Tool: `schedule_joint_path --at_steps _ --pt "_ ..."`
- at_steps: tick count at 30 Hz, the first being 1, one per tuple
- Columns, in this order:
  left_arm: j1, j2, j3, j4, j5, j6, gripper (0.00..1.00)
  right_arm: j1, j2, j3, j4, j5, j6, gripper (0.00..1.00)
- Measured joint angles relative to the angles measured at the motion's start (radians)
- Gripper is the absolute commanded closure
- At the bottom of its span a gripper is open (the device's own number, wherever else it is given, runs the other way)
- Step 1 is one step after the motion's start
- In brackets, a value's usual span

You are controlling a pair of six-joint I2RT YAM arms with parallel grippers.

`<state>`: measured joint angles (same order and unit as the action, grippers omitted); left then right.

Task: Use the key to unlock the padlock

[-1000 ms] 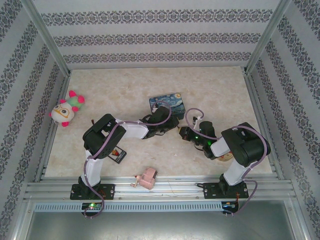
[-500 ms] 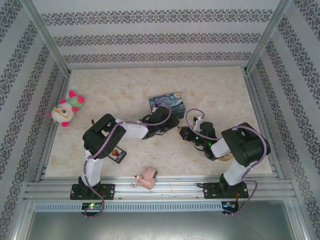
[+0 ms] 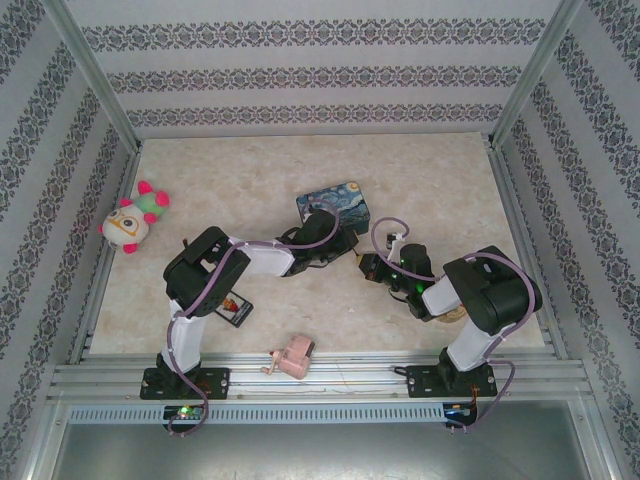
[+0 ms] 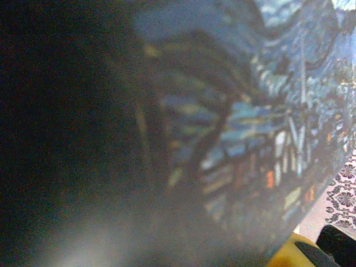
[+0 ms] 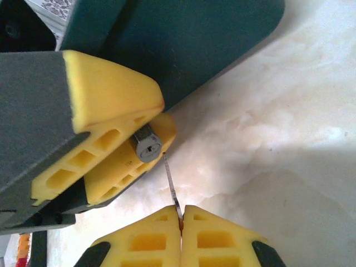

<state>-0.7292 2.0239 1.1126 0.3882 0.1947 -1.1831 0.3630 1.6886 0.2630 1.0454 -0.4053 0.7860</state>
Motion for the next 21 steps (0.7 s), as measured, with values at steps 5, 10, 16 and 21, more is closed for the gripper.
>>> schedule_joint_path --at_steps 5,10,16,21 --pt "0.005 -0.001 -0.003 0.01 0.008 -0.005 0.89 0.0 0.0 -0.018 0.003 0.0 0.0 1.0" --pt "0.005 -0.001 -0.003 0.011 0.008 -0.008 0.89 0.0 -0.019 -0.038 0.007 0.002 -0.001 1.0" --pt "0.005 -0.001 -0.003 0.012 0.009 -0.008 0.89 0.0 -0.094 -0.052 0.006 0.009 -0.008 1.0" --pt "0.005 -0.001 -0.003 0.012 0.011 -0.008 0.89 0.0 -0.126 -0.047 -0.008 0.024 -0.021 1.0"
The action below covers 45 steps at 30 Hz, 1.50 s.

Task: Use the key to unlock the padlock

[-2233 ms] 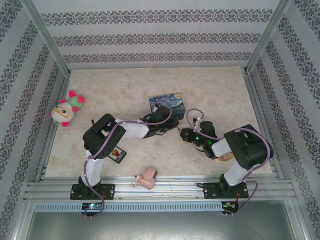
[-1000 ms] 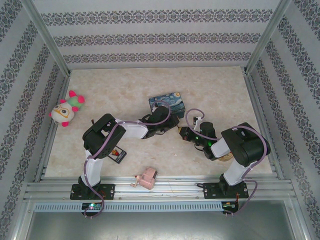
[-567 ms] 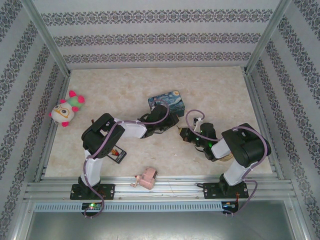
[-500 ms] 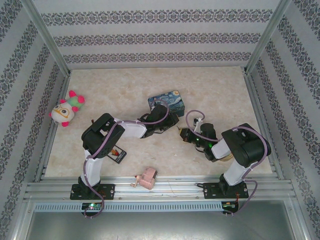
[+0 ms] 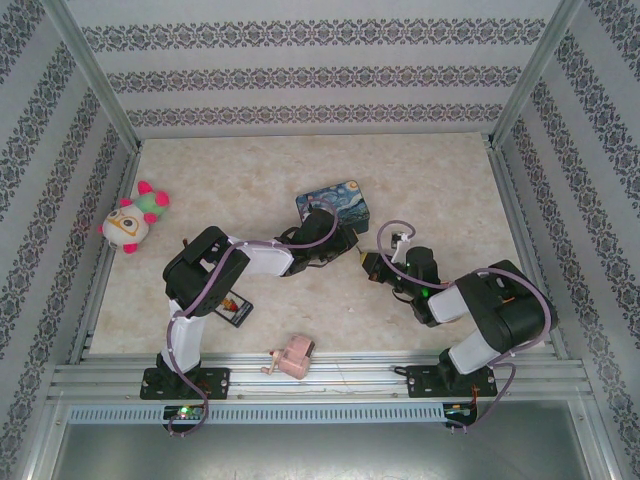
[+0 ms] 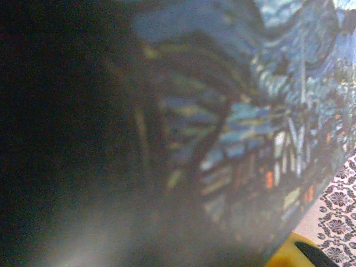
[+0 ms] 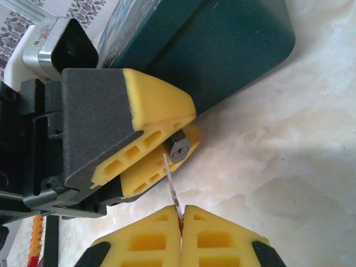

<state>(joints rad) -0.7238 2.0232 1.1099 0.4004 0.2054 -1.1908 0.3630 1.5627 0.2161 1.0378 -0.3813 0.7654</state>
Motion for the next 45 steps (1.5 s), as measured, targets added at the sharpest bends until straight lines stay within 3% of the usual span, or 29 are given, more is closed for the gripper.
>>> schedule_joint_path --at_steps 45 --pt "0.006 0.0 0.0 0.021 0.02 -0.019 0.89 0.0 0.093 0.057 0.005 -0.001 -0.003 1.0"
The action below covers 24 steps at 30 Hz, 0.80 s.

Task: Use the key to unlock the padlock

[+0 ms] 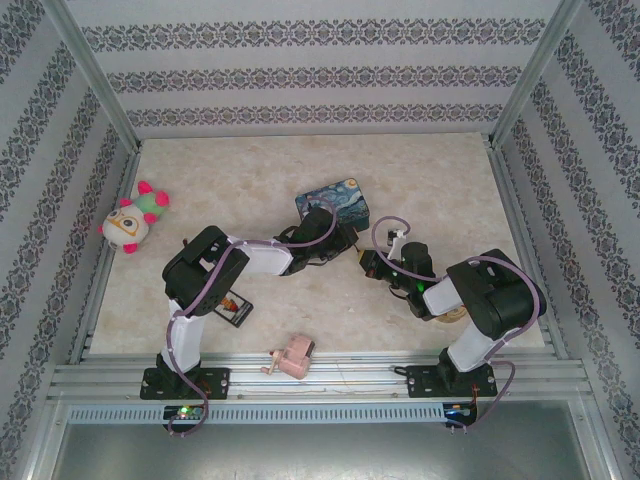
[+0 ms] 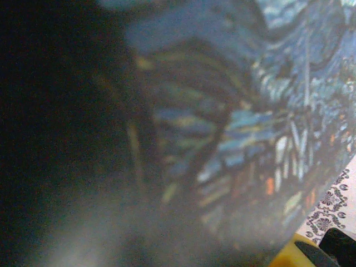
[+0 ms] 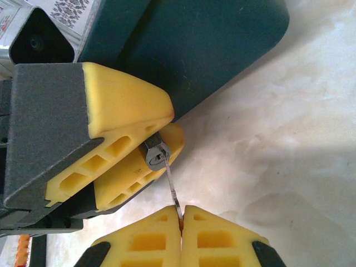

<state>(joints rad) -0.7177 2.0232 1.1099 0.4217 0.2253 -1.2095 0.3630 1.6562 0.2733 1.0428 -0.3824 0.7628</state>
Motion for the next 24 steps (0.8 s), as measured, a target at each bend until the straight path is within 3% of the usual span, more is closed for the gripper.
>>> schedule_joint_path --at_steps 24 --pt "0.006 0.0 0.003 0.006 0.004 -0.025 0.89 0.041 -0.011 0.019 -0.021 0.057 -0.015 1.0"
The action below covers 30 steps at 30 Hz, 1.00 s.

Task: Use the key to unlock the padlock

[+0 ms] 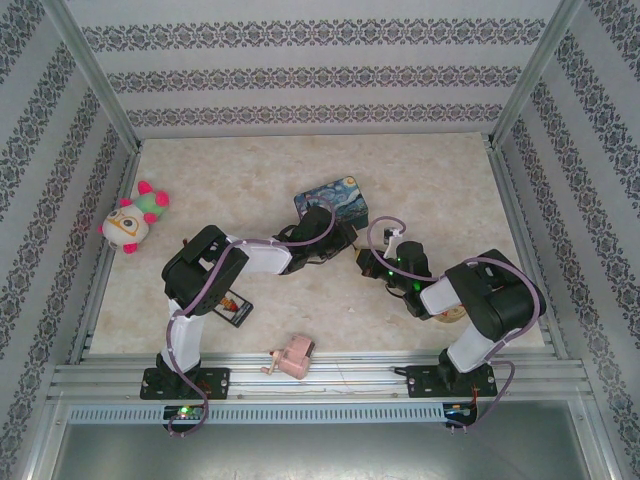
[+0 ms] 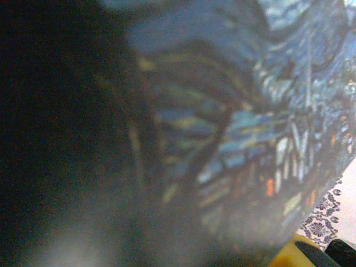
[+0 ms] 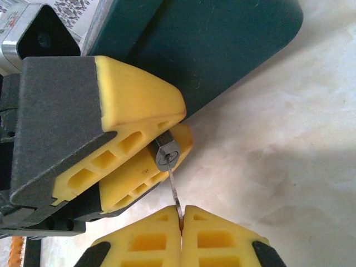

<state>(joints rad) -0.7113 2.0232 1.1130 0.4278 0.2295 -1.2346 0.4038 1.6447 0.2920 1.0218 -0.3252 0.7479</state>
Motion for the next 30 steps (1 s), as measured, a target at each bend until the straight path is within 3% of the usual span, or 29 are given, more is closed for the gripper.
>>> schedule_joint_path --at_steps 30 --pt "0.002 0.001 0.0 0.006 -0.005 -0.009 0.89 0.011 0.039 0.014 0.021 0.056 0.0 1.0"
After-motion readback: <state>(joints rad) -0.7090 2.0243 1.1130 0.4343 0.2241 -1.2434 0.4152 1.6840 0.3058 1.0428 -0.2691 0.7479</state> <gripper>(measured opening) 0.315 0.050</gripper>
